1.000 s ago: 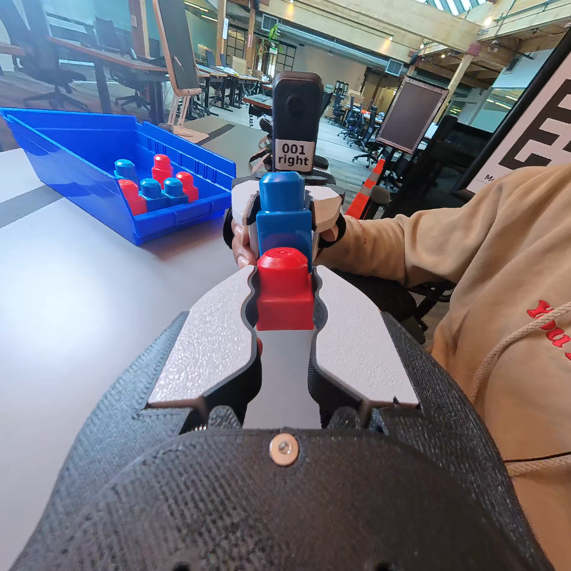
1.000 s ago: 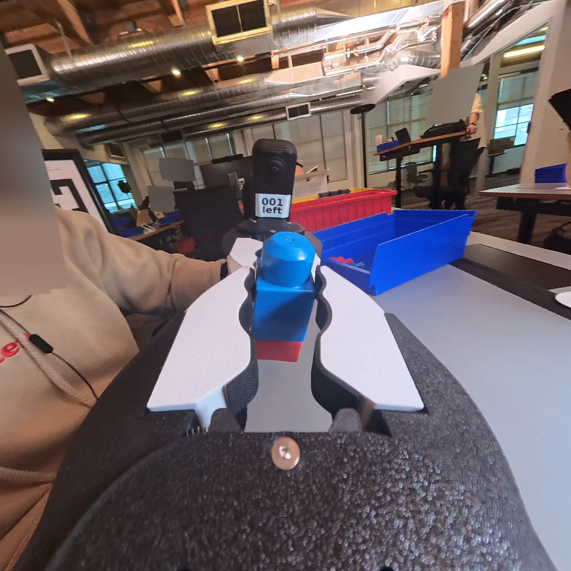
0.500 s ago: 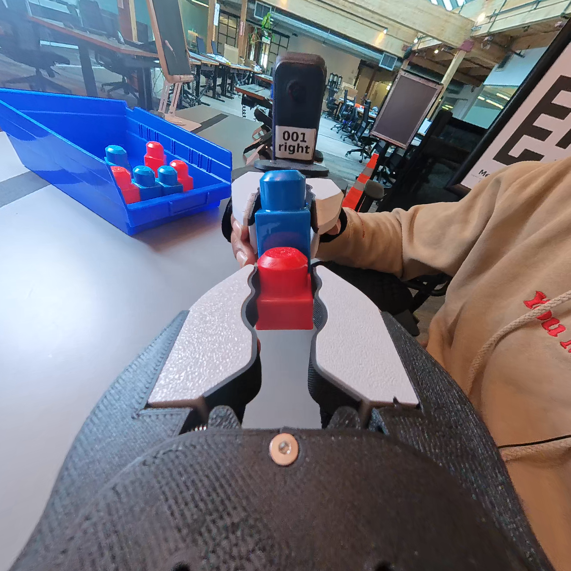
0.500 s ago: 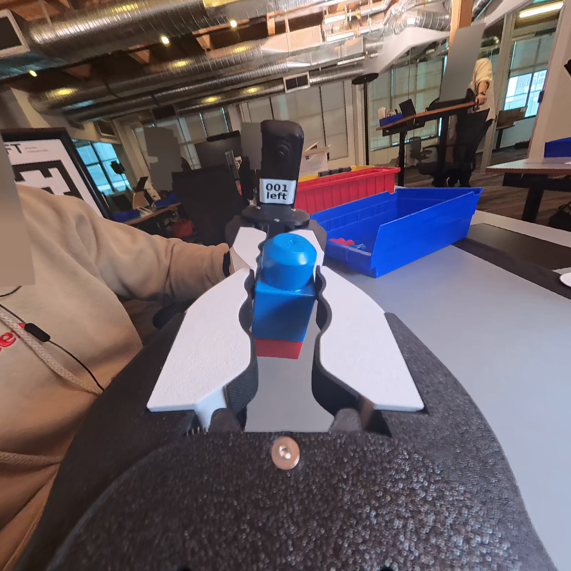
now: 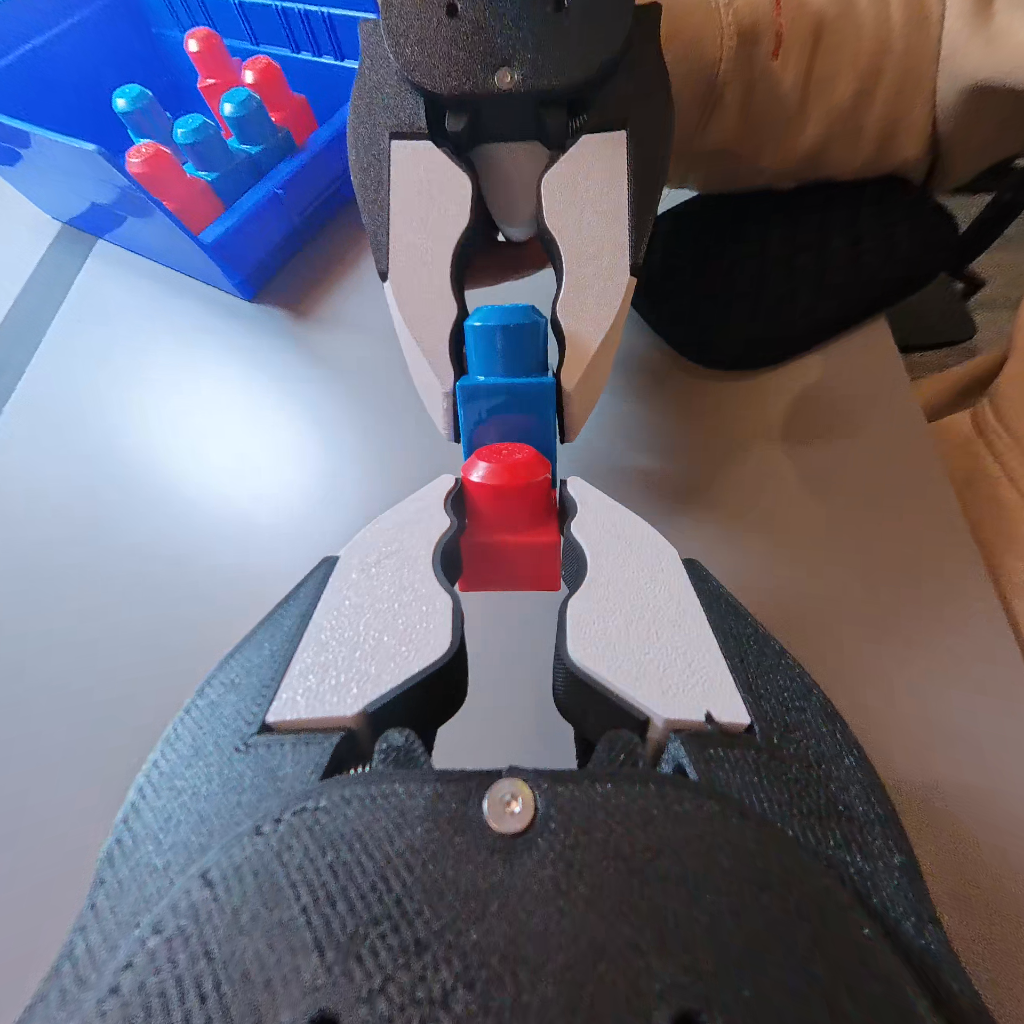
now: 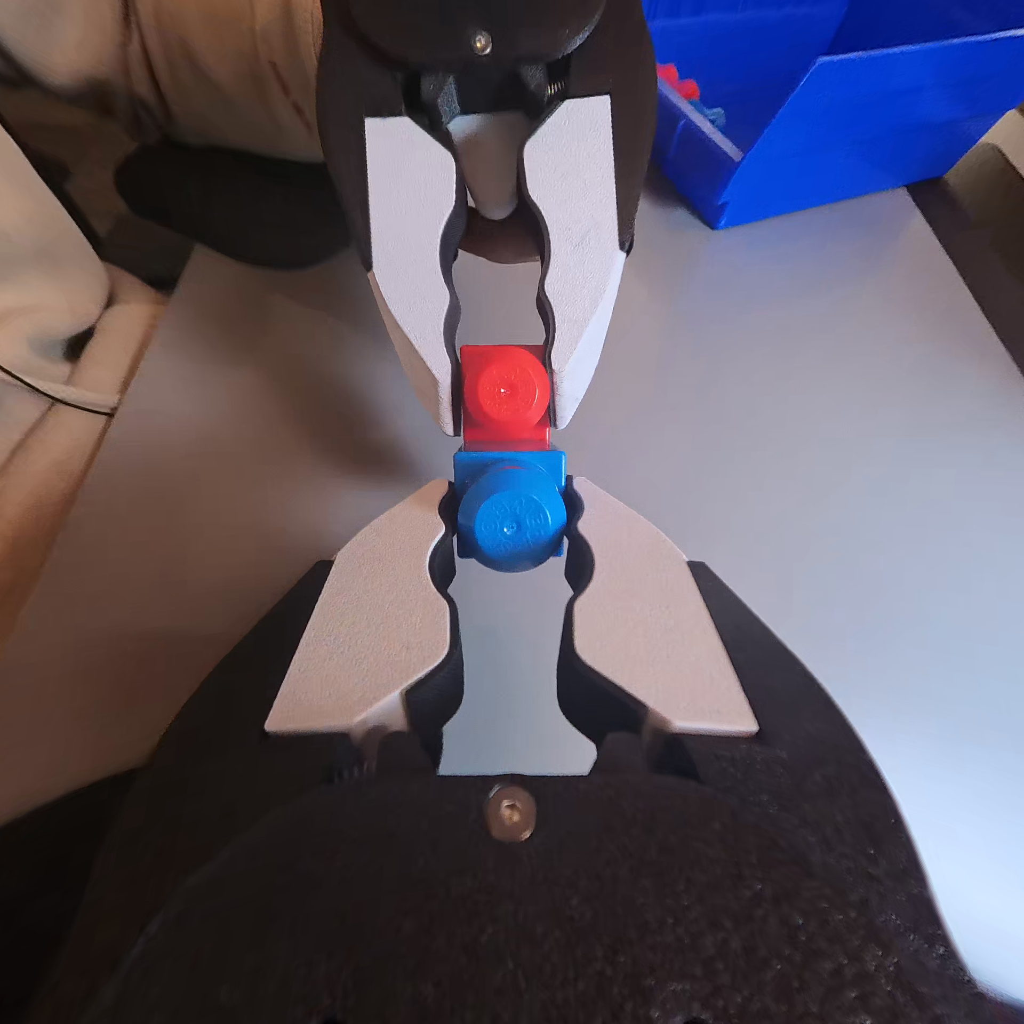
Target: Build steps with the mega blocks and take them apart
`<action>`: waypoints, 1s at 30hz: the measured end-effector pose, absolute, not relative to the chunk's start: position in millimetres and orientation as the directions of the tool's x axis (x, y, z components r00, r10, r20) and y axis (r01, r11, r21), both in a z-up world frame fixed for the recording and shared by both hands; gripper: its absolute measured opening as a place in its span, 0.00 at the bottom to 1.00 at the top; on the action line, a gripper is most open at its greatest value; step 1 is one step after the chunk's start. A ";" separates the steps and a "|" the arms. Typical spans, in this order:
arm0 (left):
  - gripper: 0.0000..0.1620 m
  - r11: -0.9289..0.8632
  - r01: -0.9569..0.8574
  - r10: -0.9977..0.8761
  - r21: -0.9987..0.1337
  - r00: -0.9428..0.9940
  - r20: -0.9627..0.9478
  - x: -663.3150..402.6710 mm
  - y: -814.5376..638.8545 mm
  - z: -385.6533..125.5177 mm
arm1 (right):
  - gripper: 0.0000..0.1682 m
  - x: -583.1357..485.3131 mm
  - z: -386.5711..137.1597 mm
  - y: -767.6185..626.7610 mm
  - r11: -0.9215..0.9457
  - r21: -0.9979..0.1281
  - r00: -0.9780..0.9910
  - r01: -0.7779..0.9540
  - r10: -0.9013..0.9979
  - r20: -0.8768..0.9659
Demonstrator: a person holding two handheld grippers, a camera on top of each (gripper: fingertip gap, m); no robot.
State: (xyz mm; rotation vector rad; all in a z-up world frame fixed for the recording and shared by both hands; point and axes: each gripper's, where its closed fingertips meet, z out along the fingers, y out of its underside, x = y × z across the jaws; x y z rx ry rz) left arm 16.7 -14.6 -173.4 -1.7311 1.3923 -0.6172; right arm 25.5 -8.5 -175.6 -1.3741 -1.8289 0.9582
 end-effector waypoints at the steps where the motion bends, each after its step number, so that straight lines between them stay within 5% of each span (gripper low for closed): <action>1: 0.20 -0.041 -0.561 -0.952 -0.827 0.274 -0.139 17.1 -14.4 -172.8 | 0.22 25.8 -173.7 -8.0 0.200 -0.849 -0.240 0.488 0.967 0.090; 5: 0.21 0.039 -0.407 -0.922 -0.913 0.337 -0.189 18.1 -4.3 -140.6 | 0.22 28.1 -152.2 1.0 0.162 -0.894 -0.195 0.418 0.977 0.086; 8: 0.35 0.011 -0.265 -0.881 -0.964 0.453 -0.134 1.3 15.9 -116.6 | 0.22 36.3 -136.6 29.6 0.108 -0.924 -0.067 0.368 0.994 0.089; 14: 0.24 -0.149 -0.121 -0.848 -0.981 0.526 0.064 -21.4 41.0 -123.4 | 0.22 111.4 -61.5 155.3 -0.019 -0.991 0.581 0.131 0.812 0.061; 17: 0.20 -0.171 -0.149 -0.844 -0.974 0.532 0.067 -20.1 43.7 -133.7 | 0.22 167.7 -40.7 208.0 -0.070 -0.985 0.757 0.156 0.650 0.073; 25: 0.15 -0.157 -0.299 -0.869 -0.941 0.495 -0.012 -6.0 34.2 -168.3 | 0.22 229.8 -77.8 337.0 -0.383 -0.768 0.826 0.514 0.462 0.323; 30: 0.14 -0.183 -0.298 -0.876 -0.937 0.482 0.018 -0.4 28.9 -178.0 | 0.22 226.3 -128.1 372.0 -0.589 -0.630 0.836 0.506 0.514 0.191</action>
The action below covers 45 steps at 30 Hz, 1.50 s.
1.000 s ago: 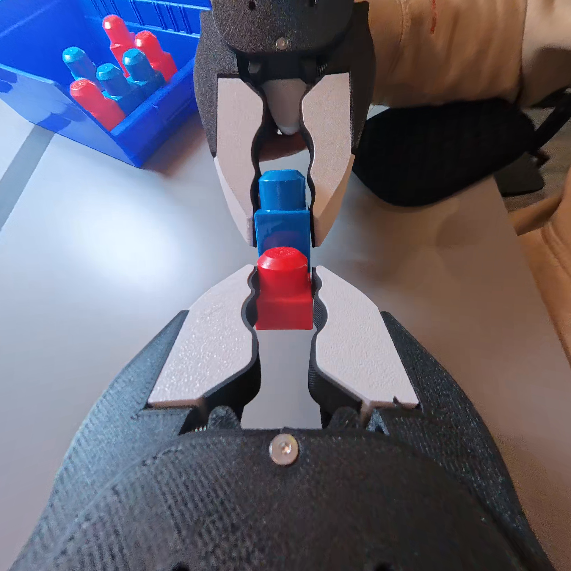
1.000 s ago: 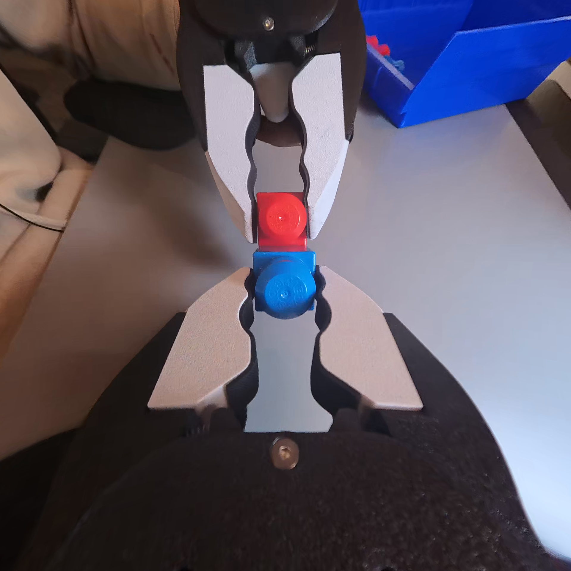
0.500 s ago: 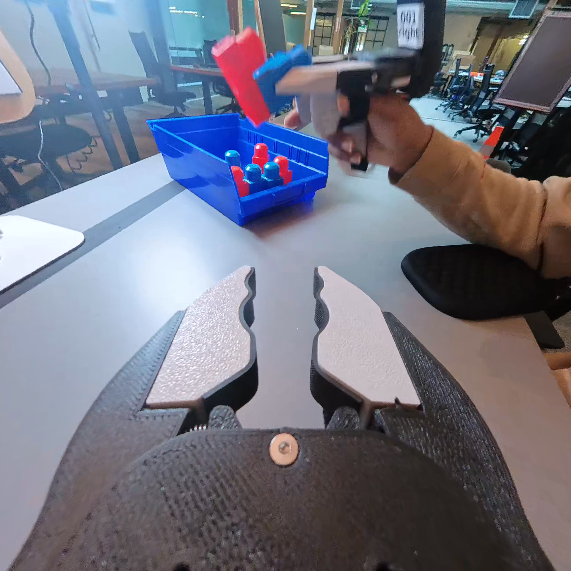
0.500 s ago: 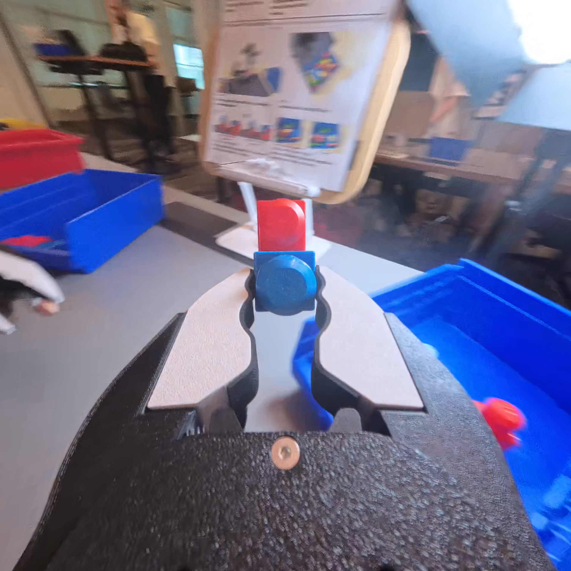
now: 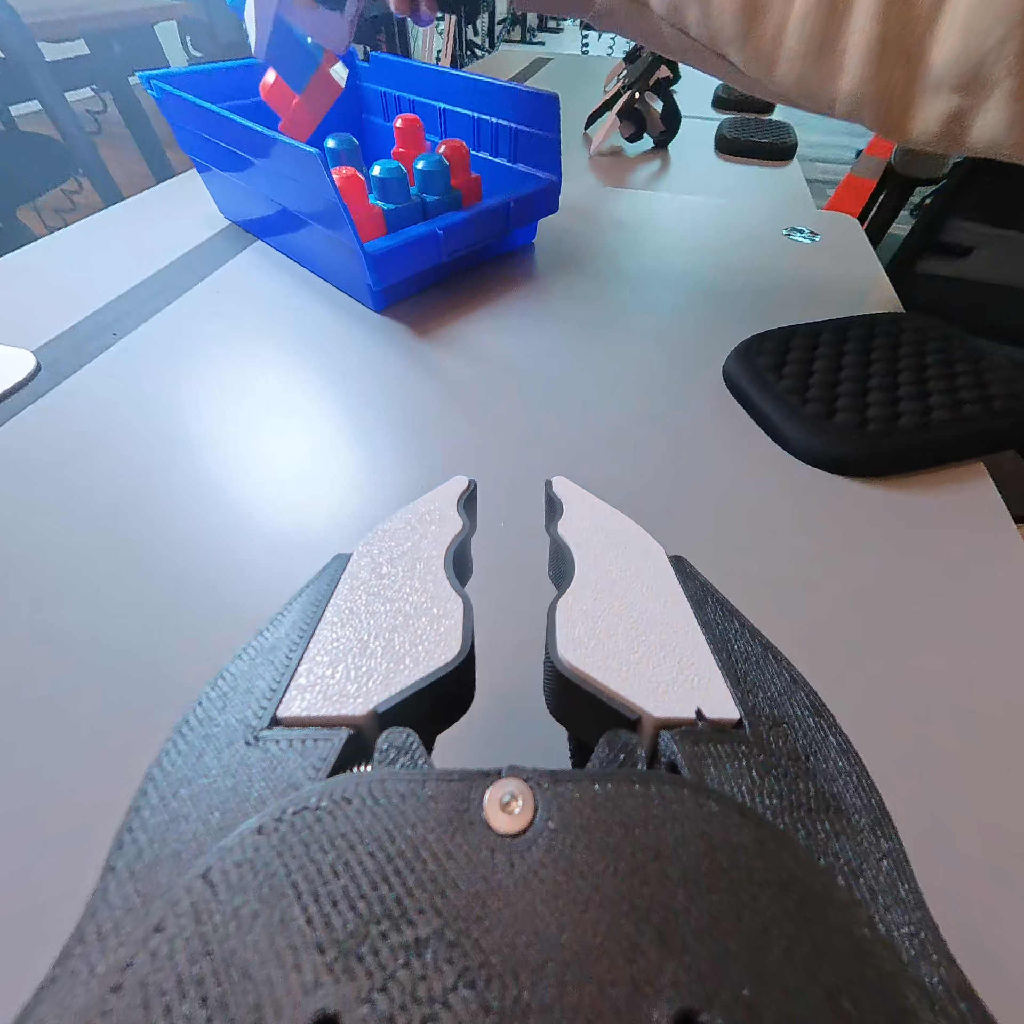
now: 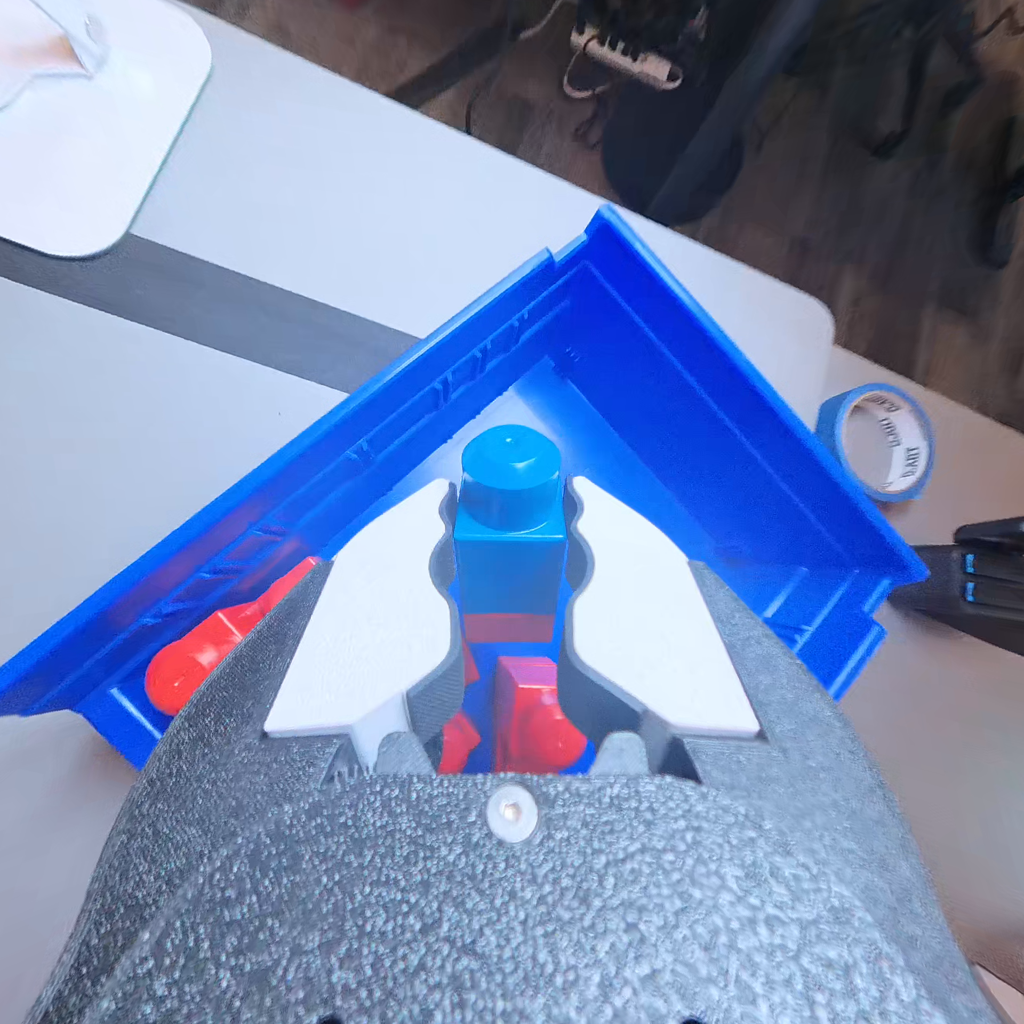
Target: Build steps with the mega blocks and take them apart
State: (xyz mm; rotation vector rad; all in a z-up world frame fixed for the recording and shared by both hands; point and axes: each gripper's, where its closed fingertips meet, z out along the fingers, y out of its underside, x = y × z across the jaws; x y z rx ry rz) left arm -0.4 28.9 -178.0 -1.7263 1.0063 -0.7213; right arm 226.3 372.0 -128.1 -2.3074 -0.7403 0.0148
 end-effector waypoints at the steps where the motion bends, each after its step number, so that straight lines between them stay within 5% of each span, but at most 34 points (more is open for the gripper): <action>1: 0.14 -0.180 -0.304 -0.876 -0.935 0.483 0.012 -1.0 29.1 -179.0 | 0.22 225.5 -137.6 375.1 -0.611 -0.611 0.837 0.504 0.520 0.170; 10: 0.14 -0.159 -0.339 -0.881 -0.927 0.473 -0.022 -1.5 29.0 -185.0 | 0.22 213.6 -172.9 388.8 -0.604 -0.687 0.847 0.404 0.531 0.032; 16: 0.13 -0.164 -0.353 -0.883 -0.921 0.469 -0.023 -0.4 28.5 -188.8 | 0.21 243.8 -199.7 374.3 -0.647 -0.487 0.795 0.587 0.574 0.196; 26: 0.13 -0.166 -0.380 -0.887 -0.910 0.461 -0.031 2.7 26.6 -194.4 | 0.22 245.6 -209.1 362.4 -0.729 -0.436 0.833 0.527 0.545 0.095; 31: 0.13 -0.185 -0.380 -0.883 -0.906 0.469 -0.016 2.4 28.2 -198.1 | 0.22 228.9 -199.4 366.6 -0.686 -0.537 0.824 0.492 0.566 0.032; 34: 0.13 -0.187 -0.374 -0.881 -0.908 0.472 -0.013 1.5 28.5 -196.2 | 0.32 225.4 -184.8 369.8 -0.633 -0.616 0.820 0.470 0.570 0.040; 39: 0.13 -0.162 -0.354 -0.867 -0.921 0.496 -0.038 -6.7 33.9 -179.3 | 0.39 209.7 -112.3 368.1 -0.336 -0.847 0.815 0.412 0.552 0.177; 42: 0.13 -0.167 -0.351 -0.845 -0.921 0.532 -0.050 -22.1 42.6 -164.8 | 0.37 162.6 -61.9 320.5 -0.150 -0.956 0.764 0.254 0.638 0.102; 45: 0.13 -0.164 -0.357 -0.809 -0.920 0.583 -0.082 -48.4 52.2 -144.7 | 0.31 103.8 -41.7 239.3 -0.184 -0.983 0.591 -0.017 0.791 -0.159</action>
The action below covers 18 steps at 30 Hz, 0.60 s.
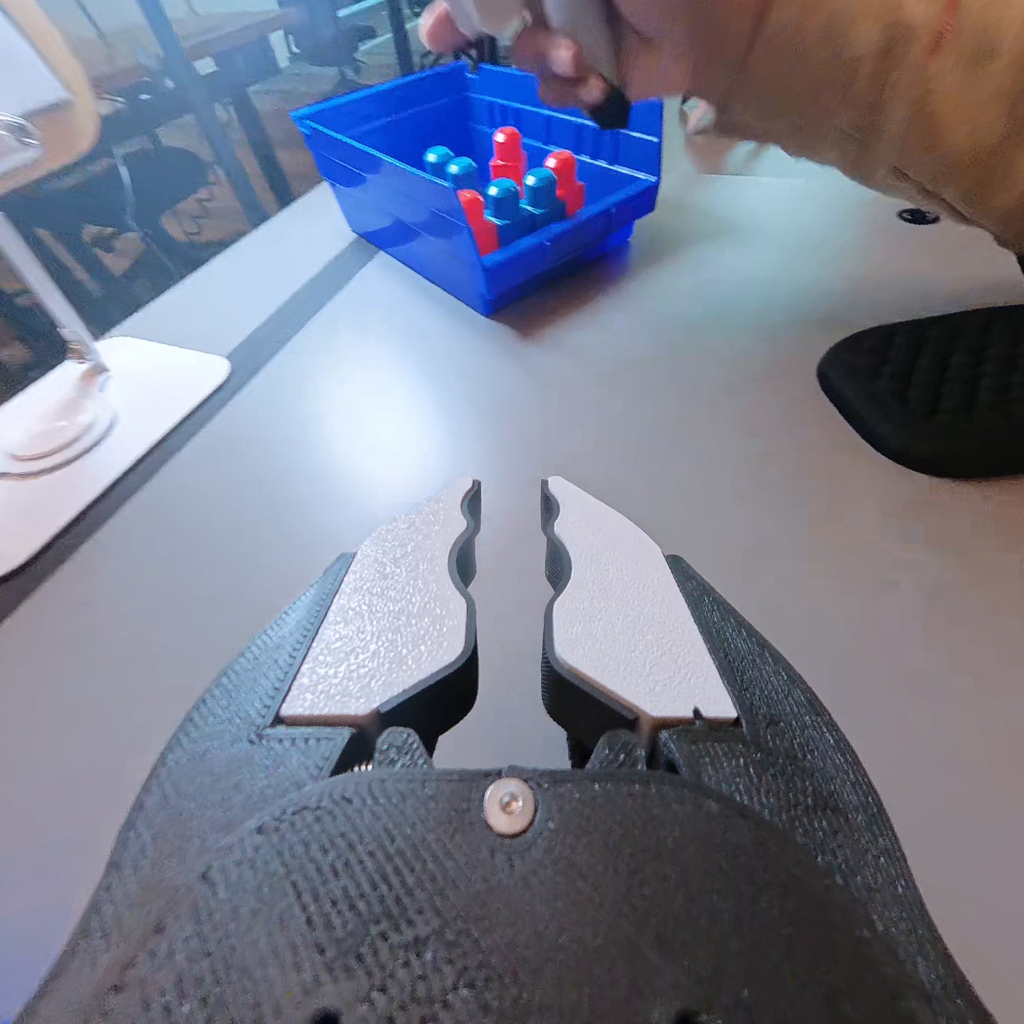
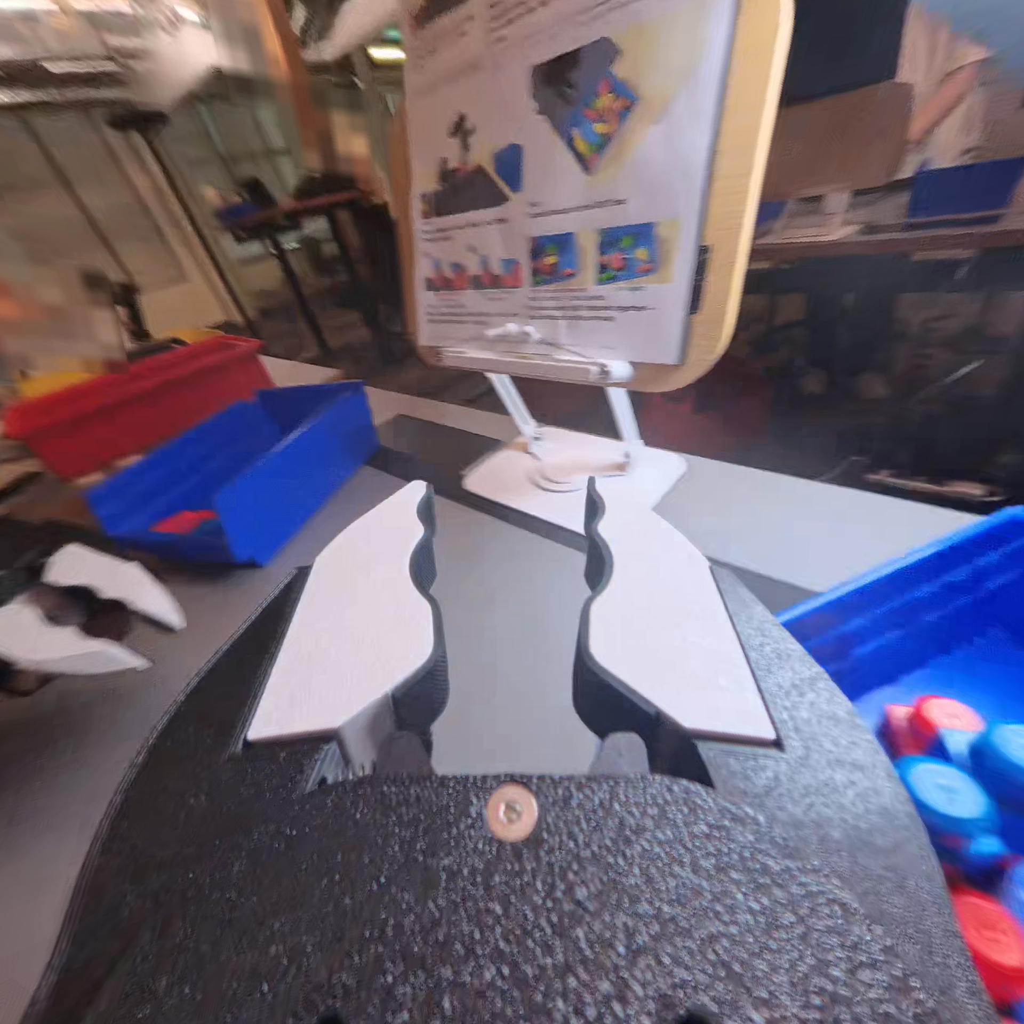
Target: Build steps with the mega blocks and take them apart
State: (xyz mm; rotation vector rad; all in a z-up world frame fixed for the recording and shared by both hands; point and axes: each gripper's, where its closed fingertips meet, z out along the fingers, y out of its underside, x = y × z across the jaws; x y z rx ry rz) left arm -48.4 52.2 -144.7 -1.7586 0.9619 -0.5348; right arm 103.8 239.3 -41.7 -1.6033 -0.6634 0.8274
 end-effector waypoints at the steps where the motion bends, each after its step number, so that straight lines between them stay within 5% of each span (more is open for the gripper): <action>1: 0.13 -0.163 -0.348 -0.793 -0.923 0.603 -0.087 -58.8 55.0 -135.8 | 0.28 87.8 -43.2 214.3 -0.214 -0.974 0.534 -0.067 0.817 -0.217; 8: 0.17 -0.155 -0.280 -0.570 -0.948 0.809 -0.145 -169.9 72.3 -72.1 | 0.00 20.8 -105.9 116.0 -0.162 -0.985 0.461 0.064 0.880 -0.115; 18: 0.29 -0.576 -0.230 -0.191 -0.784 0.971 -0.144 -370.6 94.0 -124.3 | 0.00 20.6 -136.2 114.8 -0.151 -0.981 0.469 0.124 0.880 -0.076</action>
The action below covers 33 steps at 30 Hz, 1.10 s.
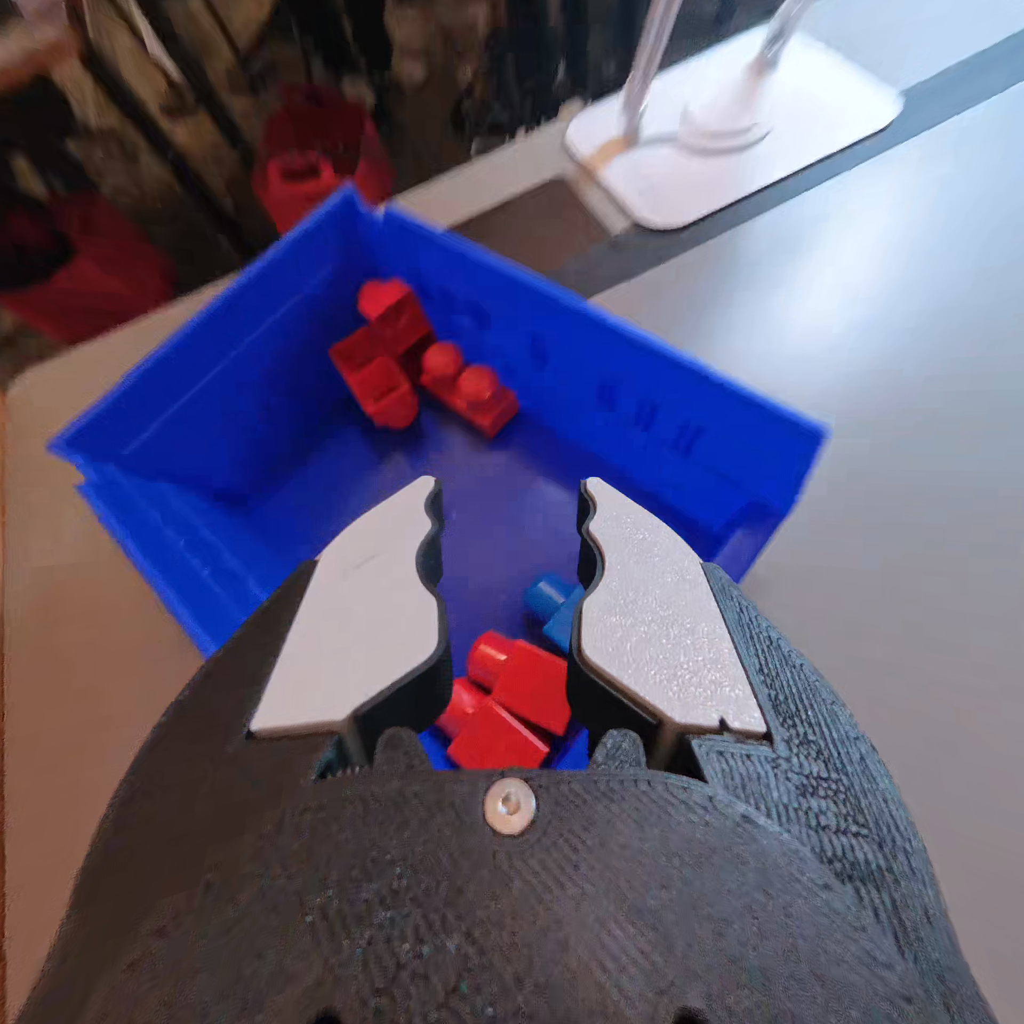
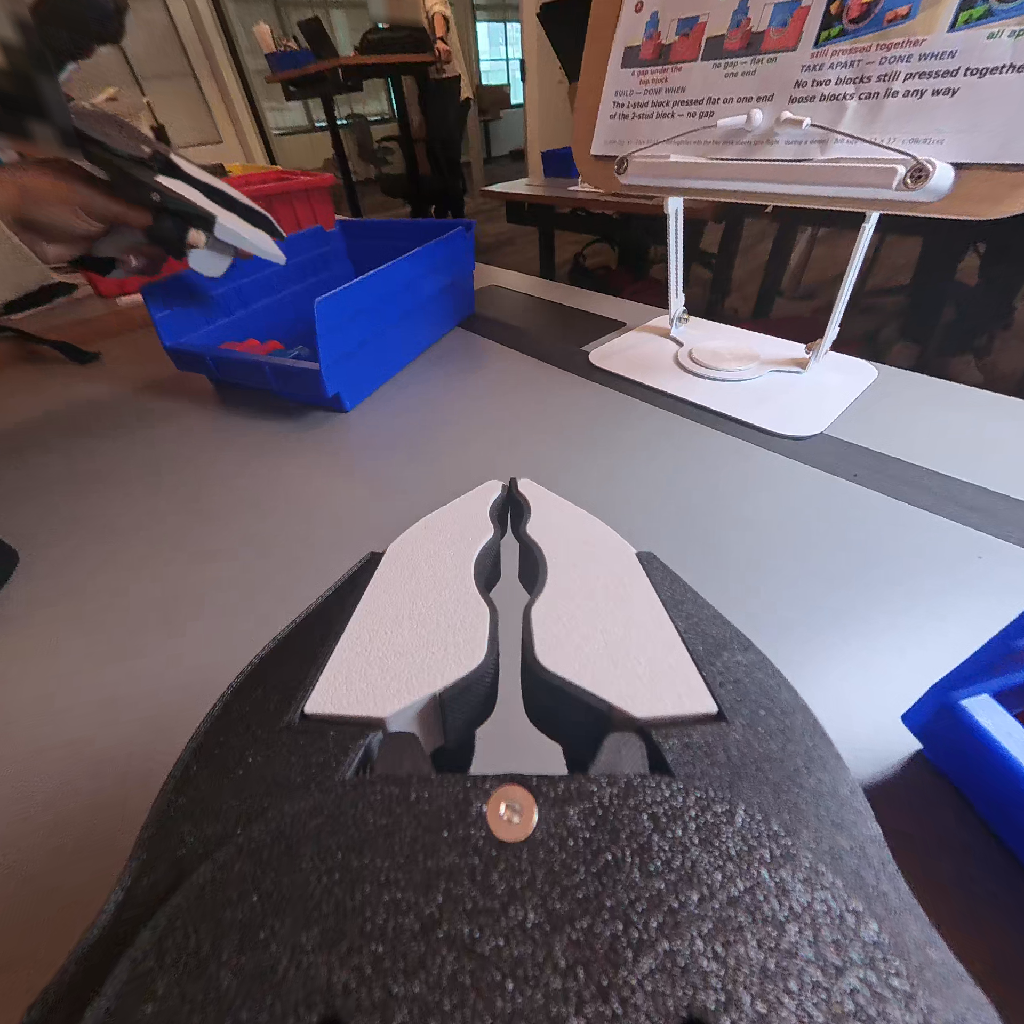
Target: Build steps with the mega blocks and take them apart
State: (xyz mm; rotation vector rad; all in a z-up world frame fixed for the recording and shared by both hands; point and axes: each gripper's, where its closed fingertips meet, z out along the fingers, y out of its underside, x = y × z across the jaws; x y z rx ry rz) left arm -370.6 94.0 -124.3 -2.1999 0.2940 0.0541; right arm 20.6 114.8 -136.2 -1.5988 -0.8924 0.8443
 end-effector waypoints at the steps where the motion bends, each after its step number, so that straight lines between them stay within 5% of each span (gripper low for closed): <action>1: 0.31 -0.629 -0.214 -0.172 -0.747 0.976 -0.135 -383.2 96.0 -136.3 | 0.00 20.7 -137.3 113.8 -0.145 -0.980 0.468 0.134 0.881 -0.066; 11: 0.47 -0.922 -0.252 -0.242 -0.294 0.968 -0.072 -392.8 94.4 -213.9 | 0.02 14.0 -132.3 73.4 -0.116 -0.977 0.382 0.181 0.924 -0.039; 16: 0.43 -0.943 -0.318 -0.314 -0.095 0.948 -0.060 -393.3 83.8 -246.8 | 0.02 14.5 -142.3 64.0 -0.051 -0.971 0.359 0.234 0.932 0.037; 22: 0.02 -0.924 -0.372 -0.376 -0.088 0.926 0.025 -377.7 83.2 -247.6 | 0.02 17.6 -156.6 71.4 -0.101 -0.964 0.367 0.246 0.930 -0.004; 31: 0.00 -0.871 -0.429 -0.394 -0.241 0.901 -0.180 -395.5 108.8 -207.5 | 0.02 16.2 -161.2 67.7 -0.084 -0.961 0.354 0.265 0.935 0.016; 33: 0.07 -0.862 -0.438 -0.401 -0.254 0.897 -0.186 -395.9 107.9 -192.0 | 0.02 16.2 -160.6 67.7 -0.089 -0.961 0.352 0.260 0.936 0.009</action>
